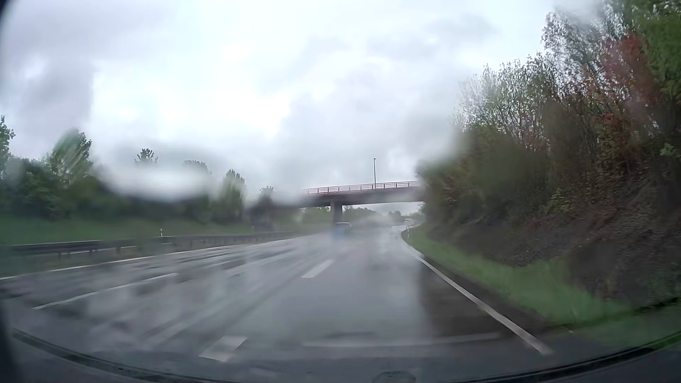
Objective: Follow the waypoints while adhering to traffic rules and regulations
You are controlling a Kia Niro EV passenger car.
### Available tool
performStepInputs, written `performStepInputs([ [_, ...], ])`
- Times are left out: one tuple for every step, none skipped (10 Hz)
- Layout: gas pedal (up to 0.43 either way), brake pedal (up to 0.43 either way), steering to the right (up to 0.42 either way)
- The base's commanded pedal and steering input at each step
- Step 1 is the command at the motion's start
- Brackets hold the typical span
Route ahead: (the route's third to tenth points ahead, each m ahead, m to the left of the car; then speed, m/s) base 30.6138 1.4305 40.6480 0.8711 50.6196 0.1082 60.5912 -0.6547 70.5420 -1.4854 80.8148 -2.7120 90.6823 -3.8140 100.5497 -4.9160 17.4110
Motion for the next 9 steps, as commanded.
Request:
performStepInputs([
  [0.390,0.000,0.014],
  [0.378,0.000,0.014],
  [0.378,0.000,0.014],
  [0.378,0.000,0.013],
  [0.378,0.000,0.012],
  [0.378,0.000,0.011],
  [0.378,0.000,0.009],
  [0.378,0.000,0.007],
  [0.378,0.000,0.007],
])
